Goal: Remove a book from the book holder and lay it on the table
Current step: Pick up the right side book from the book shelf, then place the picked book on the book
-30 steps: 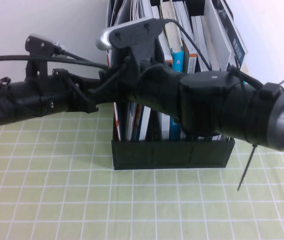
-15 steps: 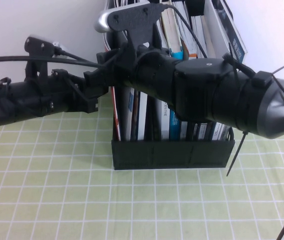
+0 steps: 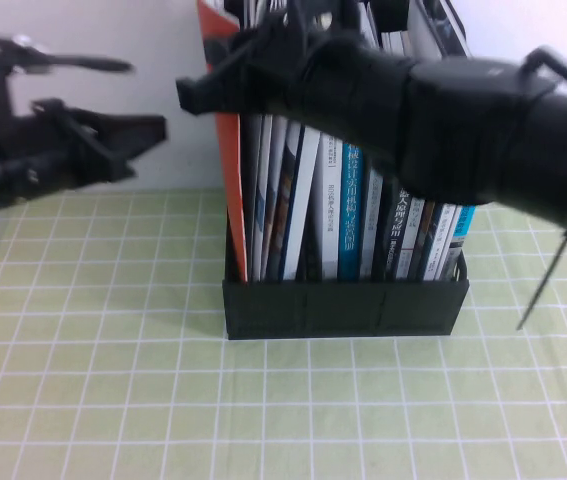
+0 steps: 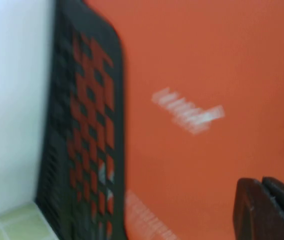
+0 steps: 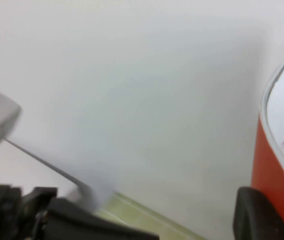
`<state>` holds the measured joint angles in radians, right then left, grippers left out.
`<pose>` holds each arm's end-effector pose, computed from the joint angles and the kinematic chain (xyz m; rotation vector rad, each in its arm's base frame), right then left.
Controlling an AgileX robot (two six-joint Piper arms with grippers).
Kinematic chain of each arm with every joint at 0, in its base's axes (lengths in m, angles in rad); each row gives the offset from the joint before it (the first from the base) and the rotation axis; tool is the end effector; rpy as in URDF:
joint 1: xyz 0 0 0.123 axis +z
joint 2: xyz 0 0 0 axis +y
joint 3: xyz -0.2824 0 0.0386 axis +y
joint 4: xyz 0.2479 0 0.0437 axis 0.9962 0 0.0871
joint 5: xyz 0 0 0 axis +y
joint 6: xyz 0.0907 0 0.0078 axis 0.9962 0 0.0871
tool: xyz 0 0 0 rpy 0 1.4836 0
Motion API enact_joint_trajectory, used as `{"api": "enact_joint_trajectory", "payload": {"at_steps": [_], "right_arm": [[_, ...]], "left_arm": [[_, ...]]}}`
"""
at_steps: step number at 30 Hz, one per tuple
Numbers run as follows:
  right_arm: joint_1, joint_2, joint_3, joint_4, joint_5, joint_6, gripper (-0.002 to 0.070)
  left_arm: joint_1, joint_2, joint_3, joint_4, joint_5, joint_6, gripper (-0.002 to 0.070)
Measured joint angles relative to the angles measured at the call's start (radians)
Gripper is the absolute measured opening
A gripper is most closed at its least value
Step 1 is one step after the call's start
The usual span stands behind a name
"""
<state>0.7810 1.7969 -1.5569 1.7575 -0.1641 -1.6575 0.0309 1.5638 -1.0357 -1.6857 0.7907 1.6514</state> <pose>0.3230 0.2998 0.3567 -0.4782 1.7134 0.5013 0.3356 -0.0540 0.2979 0.4298 1.8187 -0.7733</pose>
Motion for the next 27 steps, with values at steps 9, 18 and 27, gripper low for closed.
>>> {"api": "enact_joint_trajectory", "payload": {"at_steps": [9,18,27], "right_arm": [[0.0,-0.156,0.0,-0.011,0.316,0.013,0.0015],[0.0,-0.303,0.0,-0.541,0.601,0.363,0.0014],[0.0,-0.357,-0.008,-1.246,1.099,0.723,0.0014]], "left_arm": [[0.168,-0.183,0.0,0.112,0.067,-0.233,-0.0001],[0.173,-0.383,0.0,0.322,0.176,-0.43,-0.0001],[0.173,-0.605,0.0,0.575,0.249,-0.722,-0.0001]]}}
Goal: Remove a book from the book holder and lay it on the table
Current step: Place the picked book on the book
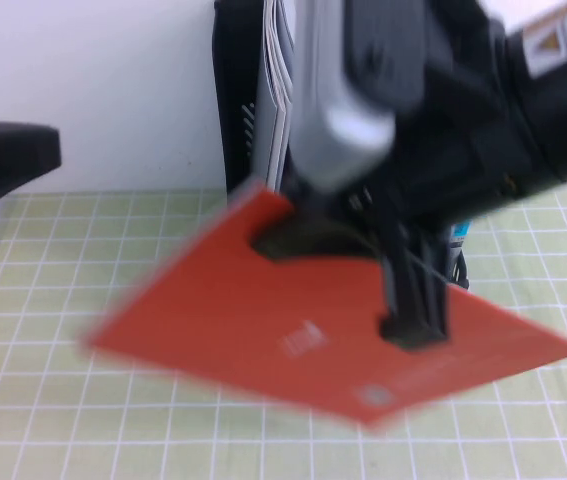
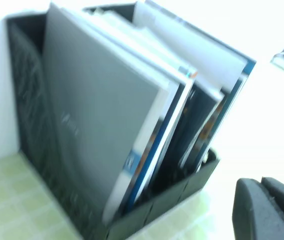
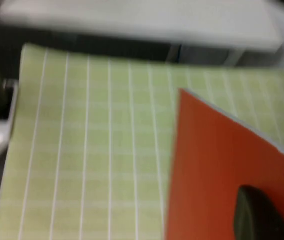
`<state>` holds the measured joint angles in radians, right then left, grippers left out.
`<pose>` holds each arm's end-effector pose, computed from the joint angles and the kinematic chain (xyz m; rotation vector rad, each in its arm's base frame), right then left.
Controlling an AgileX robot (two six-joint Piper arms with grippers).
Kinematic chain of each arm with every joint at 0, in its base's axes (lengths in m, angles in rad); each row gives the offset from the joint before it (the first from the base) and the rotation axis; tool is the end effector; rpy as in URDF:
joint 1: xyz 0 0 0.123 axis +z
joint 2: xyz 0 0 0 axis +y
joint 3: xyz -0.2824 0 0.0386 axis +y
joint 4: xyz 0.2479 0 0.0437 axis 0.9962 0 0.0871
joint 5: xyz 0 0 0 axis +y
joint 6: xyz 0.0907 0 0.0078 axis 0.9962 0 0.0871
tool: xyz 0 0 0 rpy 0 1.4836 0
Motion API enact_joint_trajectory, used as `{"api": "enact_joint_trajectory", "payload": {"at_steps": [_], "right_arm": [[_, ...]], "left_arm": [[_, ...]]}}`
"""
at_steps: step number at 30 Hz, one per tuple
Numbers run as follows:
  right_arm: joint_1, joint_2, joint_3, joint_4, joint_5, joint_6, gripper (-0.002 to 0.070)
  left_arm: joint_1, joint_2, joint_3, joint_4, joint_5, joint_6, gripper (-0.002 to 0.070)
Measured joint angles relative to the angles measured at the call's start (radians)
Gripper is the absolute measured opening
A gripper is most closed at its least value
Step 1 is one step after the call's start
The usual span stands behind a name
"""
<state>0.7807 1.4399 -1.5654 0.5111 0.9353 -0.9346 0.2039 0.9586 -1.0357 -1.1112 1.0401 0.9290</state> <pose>0.1936 0.2423 0.4313 -1.5876 1.5494 0.5419 0.1750 -0.0357 0.4121 0.4633 1.8704 -0.6762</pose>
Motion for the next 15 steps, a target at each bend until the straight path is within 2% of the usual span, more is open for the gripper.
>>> {"api": "enact_joint_trajectory", "payload": {"at_steps": [3,5,10,15], "right_arm": [[0.002,0.01,0.0,-0.173,0.14,0.02,0.0014],[0.002,0.024,0.0,-0.299,0.17,0.049,0.0014],[0.004,0.061,0.0,-0.642,0.138,0.247,0.0014],[0.073,0.05,0.023,-0.85,0.043,0.426,0.0014]], "left_arm": [[0.0,-0.066,0.004,0.106,0.0,-0.123,-0.0001],[0.0,-0.108,0.027,0.123,-0.006,-0.174,-0.0001],[-0.012,-0.232,0.196,0.121,-0.077,-0.207,-0.0001],[-0.029,-0.321,0.391,0.119,-0.172,-0.235,-0.0001]]}}
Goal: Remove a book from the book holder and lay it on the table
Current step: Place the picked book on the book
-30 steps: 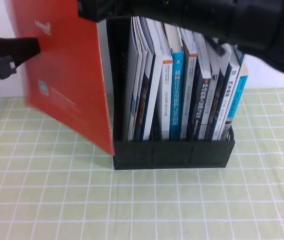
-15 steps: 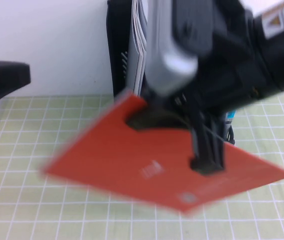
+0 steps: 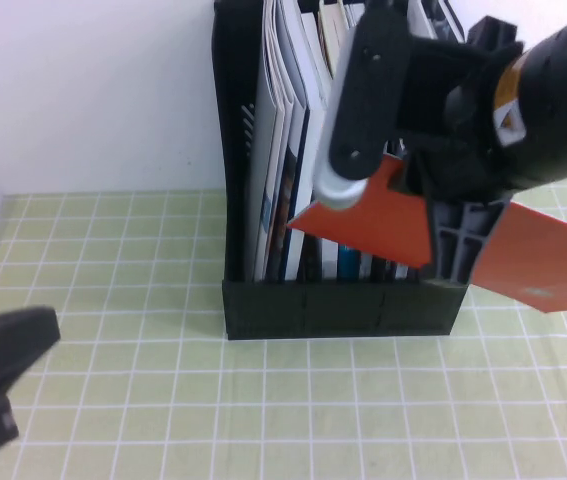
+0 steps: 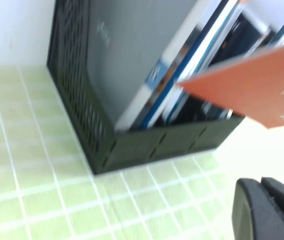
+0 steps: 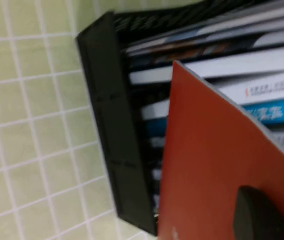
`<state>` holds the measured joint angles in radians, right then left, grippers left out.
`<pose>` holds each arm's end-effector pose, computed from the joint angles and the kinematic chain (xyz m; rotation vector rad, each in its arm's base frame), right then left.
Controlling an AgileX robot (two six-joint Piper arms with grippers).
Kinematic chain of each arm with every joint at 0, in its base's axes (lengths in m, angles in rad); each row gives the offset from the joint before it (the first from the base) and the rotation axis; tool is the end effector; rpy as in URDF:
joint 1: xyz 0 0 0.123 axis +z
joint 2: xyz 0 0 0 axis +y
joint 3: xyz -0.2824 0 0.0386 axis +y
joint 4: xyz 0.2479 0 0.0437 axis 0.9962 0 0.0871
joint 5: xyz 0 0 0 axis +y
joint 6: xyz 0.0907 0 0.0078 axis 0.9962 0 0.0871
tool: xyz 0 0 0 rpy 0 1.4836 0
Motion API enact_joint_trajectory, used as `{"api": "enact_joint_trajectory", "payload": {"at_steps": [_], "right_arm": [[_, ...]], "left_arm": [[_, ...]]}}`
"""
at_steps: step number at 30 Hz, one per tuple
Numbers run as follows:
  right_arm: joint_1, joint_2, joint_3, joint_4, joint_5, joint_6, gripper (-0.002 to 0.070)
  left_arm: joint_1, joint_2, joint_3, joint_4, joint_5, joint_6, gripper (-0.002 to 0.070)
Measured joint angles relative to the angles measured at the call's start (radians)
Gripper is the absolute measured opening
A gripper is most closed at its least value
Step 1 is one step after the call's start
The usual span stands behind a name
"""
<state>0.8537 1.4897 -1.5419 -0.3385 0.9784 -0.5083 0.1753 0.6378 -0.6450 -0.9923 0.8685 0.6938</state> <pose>0.2299 0.2255 0.4006 -1.5580 1.7690 -0.2587 0.1143 -0.0389 0.3353 0.1694 1.9825 -0.6489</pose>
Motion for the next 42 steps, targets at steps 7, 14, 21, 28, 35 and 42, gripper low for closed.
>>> {"api": "enact_joint_trajectory", "payload": {"at_steps": [7,14,21,28,35,42], "right_arm": [[0.17,-0.012,0.315,-0.379,-0.246,0.325,0.0014],[0.207,0.019,0.635,-0.524,-0.565,0.743,0.0014],[0.207,0.105,0.657,-0.464,-0.73,0.817,0.0014],[0.217,0.168,0.657,-0.449,-0.834,0.822,0.0014],[0.217,0.207,0.645,-0.449,-0.818,0.772,0.0024],[0.217,0.207,0.573,-0.441,-0.708,0.75,0.0252]], "left_arm": [[-0.071,-0.023,0.084,-0.018,-0.076,-0.015,-0.0001],[-0.115,-0.025,0.086,-0.031,-0.17,-0.017,-0.0001],[-0.119,-0.026,0.086,-0.033,-0.181,-0.02,-0.0001],[-0.146,-0.026,0.086,-0.033,-0.192,-0.016,-0.0001],[-0.146,-0.026,0.086,-0.031,-0.214,-0.016,-0.0001],[-0.146,-0.026,0.086,-0.03,-0.216,-0.008,-0.0001]]}}
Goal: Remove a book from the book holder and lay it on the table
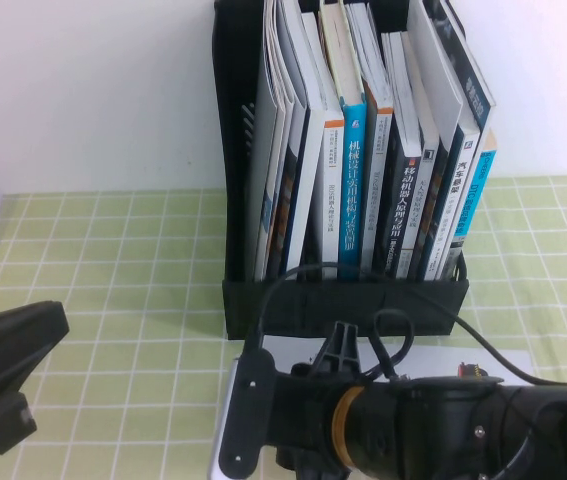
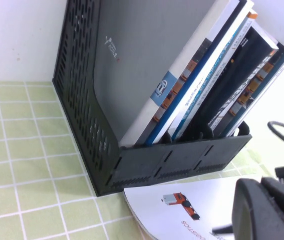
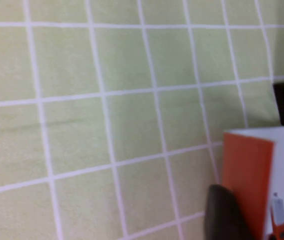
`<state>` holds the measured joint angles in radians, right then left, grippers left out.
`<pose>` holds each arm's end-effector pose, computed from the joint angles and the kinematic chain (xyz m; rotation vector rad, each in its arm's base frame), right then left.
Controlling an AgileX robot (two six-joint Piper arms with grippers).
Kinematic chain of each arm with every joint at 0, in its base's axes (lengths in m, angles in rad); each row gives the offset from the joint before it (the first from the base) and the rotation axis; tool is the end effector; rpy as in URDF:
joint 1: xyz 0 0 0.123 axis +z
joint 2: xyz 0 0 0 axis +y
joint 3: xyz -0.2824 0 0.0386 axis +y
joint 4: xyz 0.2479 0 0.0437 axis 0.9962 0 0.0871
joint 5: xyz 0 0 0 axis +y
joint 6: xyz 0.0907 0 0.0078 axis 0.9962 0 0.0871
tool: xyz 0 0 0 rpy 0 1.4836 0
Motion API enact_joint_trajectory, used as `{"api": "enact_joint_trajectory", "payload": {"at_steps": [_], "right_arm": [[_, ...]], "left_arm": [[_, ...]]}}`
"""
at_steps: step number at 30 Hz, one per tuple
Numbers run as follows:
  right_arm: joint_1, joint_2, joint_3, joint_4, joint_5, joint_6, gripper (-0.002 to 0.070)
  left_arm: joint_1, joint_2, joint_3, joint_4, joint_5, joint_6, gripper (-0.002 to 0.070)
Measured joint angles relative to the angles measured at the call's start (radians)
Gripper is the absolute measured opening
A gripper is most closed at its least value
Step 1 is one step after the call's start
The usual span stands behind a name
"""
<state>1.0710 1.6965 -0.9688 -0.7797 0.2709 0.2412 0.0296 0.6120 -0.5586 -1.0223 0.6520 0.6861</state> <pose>0.1818 0.2970 0.1997 -1.6426 1.7320 0.0321 0.1155 -0.0438 0.3208 0.1232 1.9133 -0.6543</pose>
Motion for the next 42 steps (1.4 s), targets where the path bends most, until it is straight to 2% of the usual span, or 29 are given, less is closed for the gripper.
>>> {"api": "enact_joint_trajectory", "payload": {"at_steps": [3,5,10,14,17,22,24,29,34,38,42], "right_arm": [[0.0,0.0,-0.025,0.064,0.06,-0.017,0.0378],[0.004,0.0,-0.045,0.184,0.103,-0.092,0.0427],[0.015,0.0,-0.167,0.745,0.375,-0.654,0.0457],[0.015,-0.005,-0.284,1.007,0.563,-0.926,0.045],[0.01,-0.038,-0.381,1.047,0.657,-0.989,0.0384],[-0.054,-0.16,-0.499,1.013,0.77,-0.989,0.0095],[-0.103,-0.226,-0.508,0.997,0.785,-0.968,0.0043],[-0.311,-0.412,-0.464,0.985,0.796,-0.925,0.0004],[-0.5,-0.612,-0.279,1.064,0.656,-0.925,-0.0001],[-0.565,-0.791,-0.04,1.099,0.447,-0.923,-0.0001],[-0.575,-0.943,0.211,1.127,0.219,-0.898,-0.0001]], "left_arm": [[0.0,0.0,0.0,0.001,0.0,0.0,-0.0001],[0.0,0.0,0.0,0.001,0.0,0.0,-0.0001],[0.0,0.0,0.0,0.002,0.014,0.002,-0.0001],[0.0,0.0,0.0,0.002,0.034,0.023,-0.0001],[0.0,0.0,0.0,0.006,0.083,0.046,-0.0001],[0.0,-0.01,0.0,0.017,0.193,0.087,-0.0001],[0.0,-0.038,0.0,0.03,0.217,0.094,-0.0001],[0.0,-0.198,0.0,0.097,0.191,0.028,-0.0001],[0.0,-0.378,0.002,0.255,0.106,-0.212,-0.0001],[0.0,-0.479,0.056,0.366,0.039,-0.287,-0.0001],[0.0,-0.505,0.133,0.48,-0.06,-0.305,-0.0001]]}}
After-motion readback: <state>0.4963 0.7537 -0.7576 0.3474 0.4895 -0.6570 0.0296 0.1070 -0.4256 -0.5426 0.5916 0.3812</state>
